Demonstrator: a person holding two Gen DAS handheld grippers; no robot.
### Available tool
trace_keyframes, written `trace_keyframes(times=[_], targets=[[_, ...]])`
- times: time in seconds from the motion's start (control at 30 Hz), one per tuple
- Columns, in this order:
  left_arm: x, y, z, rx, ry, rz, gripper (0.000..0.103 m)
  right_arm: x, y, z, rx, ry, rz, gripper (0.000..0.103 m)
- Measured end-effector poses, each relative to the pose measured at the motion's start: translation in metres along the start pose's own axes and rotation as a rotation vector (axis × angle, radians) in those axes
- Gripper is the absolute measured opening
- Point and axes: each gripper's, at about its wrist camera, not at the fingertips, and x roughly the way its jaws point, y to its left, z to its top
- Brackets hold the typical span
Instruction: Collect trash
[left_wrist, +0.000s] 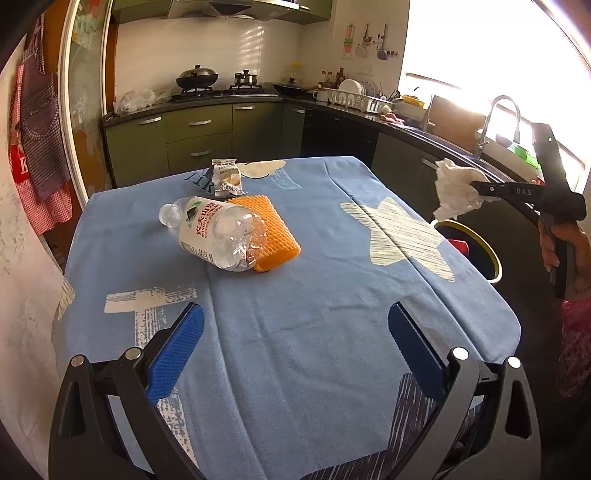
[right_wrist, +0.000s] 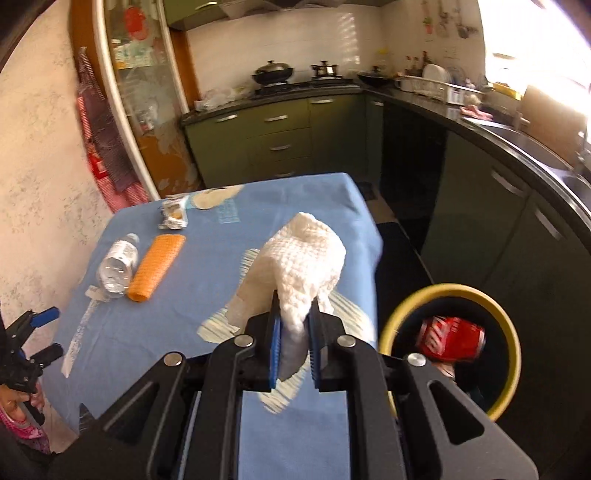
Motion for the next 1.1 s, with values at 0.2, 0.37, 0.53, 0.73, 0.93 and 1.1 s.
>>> trace_keyframes(times=[0.2, 0.37, 0.53, 0.73, 0.93, 1.1], targets=[[0.008, -0.014, 0.004, 0.024, 0.012, -0.017, 0.098, 0.006, -0.086, -0.030, 0.129, 0.057, -0.252, 0.013], [0.014, -0.025, 0.007, 0.046, 0.027, -0.030, 0.098, 0.024, -0.128, -0.050, 0.198, 0.120, -0.344, 0.016], [0.018, -0.029, 0.010, 0.055, 0.038, -0.029, 0.098, 0.034, -0.146, -0.064, 0.237, 0.127, -0.419, 0.050], [0.019, -0.029, 0.012, 0.048, 0.042, -0.022, 0.098, 0.024, -0.133, -0.063, 0.215, 0.091, -0.371, 0.054], [0.025, -0.019, 0.015, -0.012, 0.067, 0.106, 0.098, 0.021, -0.113, -0.058, 0.166, 0.071, -0.312, 0.059], [0.037, 0.010, 0.021, -0.137, 0.119, 0.228, 0.098, 0.029, -0.101, -0.057, 0.135, 0.078, -0.264, 0.060]])
